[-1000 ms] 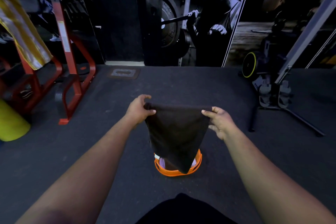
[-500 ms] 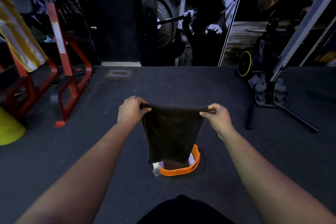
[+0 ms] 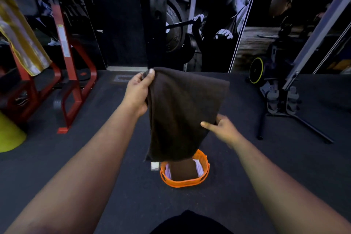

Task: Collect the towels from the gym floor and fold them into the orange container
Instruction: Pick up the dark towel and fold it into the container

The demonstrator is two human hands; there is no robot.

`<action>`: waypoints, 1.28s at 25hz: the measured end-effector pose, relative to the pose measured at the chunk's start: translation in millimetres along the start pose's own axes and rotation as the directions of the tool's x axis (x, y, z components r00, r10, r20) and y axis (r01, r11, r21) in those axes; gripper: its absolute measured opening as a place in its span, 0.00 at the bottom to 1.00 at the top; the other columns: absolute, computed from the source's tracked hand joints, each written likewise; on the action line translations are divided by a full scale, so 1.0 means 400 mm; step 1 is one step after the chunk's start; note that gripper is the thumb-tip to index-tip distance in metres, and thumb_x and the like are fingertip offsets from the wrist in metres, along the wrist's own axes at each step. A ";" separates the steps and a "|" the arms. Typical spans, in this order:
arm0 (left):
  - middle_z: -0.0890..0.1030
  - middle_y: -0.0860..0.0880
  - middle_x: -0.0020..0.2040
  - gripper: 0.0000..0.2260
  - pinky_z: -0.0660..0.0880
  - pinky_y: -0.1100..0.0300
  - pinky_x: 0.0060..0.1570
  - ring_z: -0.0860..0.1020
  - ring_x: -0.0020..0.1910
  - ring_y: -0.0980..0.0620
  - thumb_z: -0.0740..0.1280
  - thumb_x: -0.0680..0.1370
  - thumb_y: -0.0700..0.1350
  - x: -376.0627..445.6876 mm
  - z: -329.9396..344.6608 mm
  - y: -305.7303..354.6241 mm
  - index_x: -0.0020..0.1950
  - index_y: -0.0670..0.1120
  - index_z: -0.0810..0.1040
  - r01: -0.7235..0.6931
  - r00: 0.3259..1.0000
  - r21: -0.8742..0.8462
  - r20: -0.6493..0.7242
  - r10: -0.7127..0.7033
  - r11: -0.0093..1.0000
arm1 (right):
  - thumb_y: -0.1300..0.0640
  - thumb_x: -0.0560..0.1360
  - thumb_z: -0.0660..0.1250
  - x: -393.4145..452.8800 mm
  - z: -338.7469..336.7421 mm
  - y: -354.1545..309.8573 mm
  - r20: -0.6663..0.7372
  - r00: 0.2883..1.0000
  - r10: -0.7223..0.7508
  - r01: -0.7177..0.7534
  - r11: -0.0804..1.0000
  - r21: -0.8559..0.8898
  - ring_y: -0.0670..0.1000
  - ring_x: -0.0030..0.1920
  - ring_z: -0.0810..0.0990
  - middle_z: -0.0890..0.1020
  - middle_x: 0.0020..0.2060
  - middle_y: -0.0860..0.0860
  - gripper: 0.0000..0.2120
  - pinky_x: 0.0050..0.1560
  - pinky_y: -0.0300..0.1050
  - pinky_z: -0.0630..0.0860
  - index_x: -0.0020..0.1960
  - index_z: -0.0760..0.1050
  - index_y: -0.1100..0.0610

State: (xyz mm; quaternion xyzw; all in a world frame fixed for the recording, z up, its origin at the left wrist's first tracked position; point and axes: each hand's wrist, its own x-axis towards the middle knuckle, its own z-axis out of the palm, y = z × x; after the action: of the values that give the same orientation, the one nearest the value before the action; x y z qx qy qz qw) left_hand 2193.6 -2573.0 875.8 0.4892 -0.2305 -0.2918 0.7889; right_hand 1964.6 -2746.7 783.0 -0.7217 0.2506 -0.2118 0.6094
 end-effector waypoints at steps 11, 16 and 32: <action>0.87 0.42 0.51 0.06 0.82 0.59 0.43 0.86 0.46 0.49 0.70 0.81 0.42 -0.110 -0.257 -0.213 0.55 0.41 0.83 0.384 0.919 0.118 -0.151 -0.365 0.916 | 0.42 0.78 0.68 0.063 0.154 0.123 -0.040 0.933 0.359 -0.344 0.917 0.201 0.51 0.58 0.84 0.84 0.59 0.52 0.25 0.61 0.53 0.79 0.67 0.74 0.58; 0.86 0.46 0.46 0.14 0.77 0.59 0.37 0.83 0.46 0.46 0.74 0.77 0.52 -0.093 -0.351 -0.279 0.53 0.42 0.81 0.398 0.908 0.455 -0.322 -0.270 0.796 | 0.47 0.77 0.72 0.064 0.221 0.148 -0.364 0.884 0.292 -0.334 0.941 -0.054 0.54 0.56 0.81 0.80 0.54 0.55 0.18 0.56 0.50 0.77 0.59 0.73 0.56; 0.71 0.45 0.63 0.28 0.75 0.51 0.63 0.77 0.61 0.41 0.78 0.71 0.44 0.108 -0.297 -0.526 0.70 0.54 0.76 0.037 0.914 0.999 -0.029 -0.404 0.013 | 0.56 0.67 0.81 0.207 0.108 0.342 0.043 0.953 0.301 -0.188 0.693 -0.696 0.54 0.59 0.74 0.68 0.57 0.52 0.32 0.57 0.42 0.72 0.69 0.75 0.51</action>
State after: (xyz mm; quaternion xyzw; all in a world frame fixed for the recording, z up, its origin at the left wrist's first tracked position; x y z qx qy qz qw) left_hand 2252.6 -2600.7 639.3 0.8792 -0.3895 -0.2362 0.1396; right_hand 2041.7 -2782.6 641.0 -0.8692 0.3572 0.0348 0.3401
